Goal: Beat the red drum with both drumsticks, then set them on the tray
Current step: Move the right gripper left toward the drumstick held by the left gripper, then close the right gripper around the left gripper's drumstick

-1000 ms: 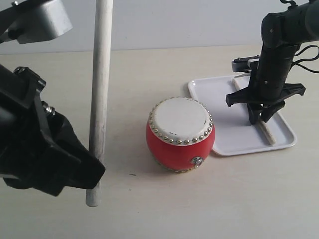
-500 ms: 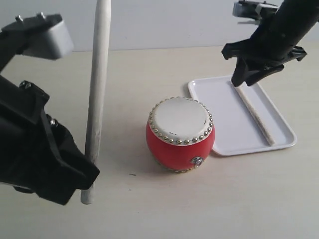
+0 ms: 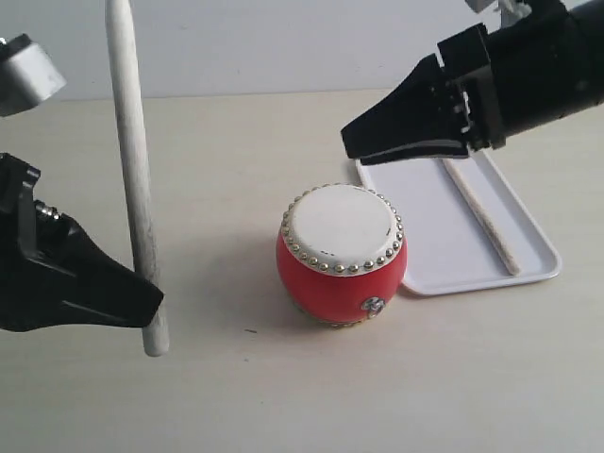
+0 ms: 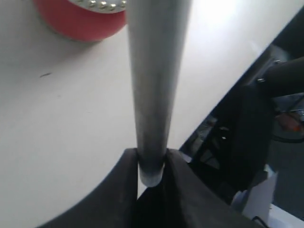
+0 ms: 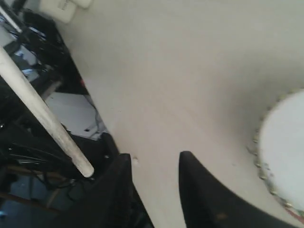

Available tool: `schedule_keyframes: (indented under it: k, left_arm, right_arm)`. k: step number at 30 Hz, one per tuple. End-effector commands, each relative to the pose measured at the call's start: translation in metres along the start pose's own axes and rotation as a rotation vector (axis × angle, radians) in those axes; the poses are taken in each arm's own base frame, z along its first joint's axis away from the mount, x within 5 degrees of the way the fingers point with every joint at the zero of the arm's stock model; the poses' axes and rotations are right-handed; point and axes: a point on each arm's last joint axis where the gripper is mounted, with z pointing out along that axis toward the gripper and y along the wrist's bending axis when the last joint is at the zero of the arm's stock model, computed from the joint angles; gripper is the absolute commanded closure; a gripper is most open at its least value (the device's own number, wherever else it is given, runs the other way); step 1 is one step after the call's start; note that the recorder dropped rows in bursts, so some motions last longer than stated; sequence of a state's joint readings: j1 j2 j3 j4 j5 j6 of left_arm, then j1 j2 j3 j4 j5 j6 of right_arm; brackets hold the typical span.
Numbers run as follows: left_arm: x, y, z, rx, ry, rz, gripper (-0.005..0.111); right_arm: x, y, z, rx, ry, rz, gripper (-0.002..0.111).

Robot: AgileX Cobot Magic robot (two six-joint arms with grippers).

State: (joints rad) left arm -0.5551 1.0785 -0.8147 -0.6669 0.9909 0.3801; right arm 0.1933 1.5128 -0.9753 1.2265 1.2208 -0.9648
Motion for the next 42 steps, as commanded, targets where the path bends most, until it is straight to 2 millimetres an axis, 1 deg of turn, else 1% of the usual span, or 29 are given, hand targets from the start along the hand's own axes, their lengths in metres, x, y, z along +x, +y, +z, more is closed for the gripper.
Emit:
schedule_keyframes:
  k: [1, 4, 8, 10, 14, 18, 24, 38, 42]
  left_arm:
    - [0.001, 0.005, -0.003, 0.173, -0.101, 0.022, 0.107]
    - [0.007, 0.011, 0.0, 0.24, -0.118, 0.03, 0.107]
    - [0.017, 0.011, 0.008, 0.322, -0.119, 0.009, 0.107]
    - [0.019, 0.011, 0.01, 0.355, -0.133, -0.002, 0.107]
    - [0.019, 0.007, 0.011, 0.425, -0.185, 0.004, 0.107]
    - [0.019, 0.007, 0.011, 0.425, -0.186, 0.003, 0.107]
    - [0.019, 0.007, 0.011, 0.424, -0.184, 0.004, 0.107]
    - [0.02, 0.006, 0.011, 0.434, -0.178, 0.004, 0.107]
    - [0.02, 0.006, 0.011, 0.434, -0.178, 0.004, 0.107]
  right_arm:
    - [0.016, 0.013, 0.024, -0.147, -0.068, -0.029, 0.073]
    - [0.019, 0.027, 0.039, -0.229, -0.097, -0.062, 0.063]
    - [0.015, 0.047, 0.053, -0.325, -0.164, -0.114, 0.046]
    - [0.017, 0.055, 0.06, -0.352, -0.152, -0.126, 0.044]
    - [0.028, 0.067, 0.072, -0.381, -0.073, -0.16, 0.044]
    - [0.035, 0.076, 0.081, -0.407, -0.03, -0.183, 0.044]
    - [0.043, 0.076, 0.084, -0.393, 0.045, -0.199, 0.044]
    - [0.037, 0.079, 0.084, -0.417, -0.011, -0.163, 0.044]
    - [0.033, 0.08, 0.083, -0.433, -0.052, -0.138, 0.045]
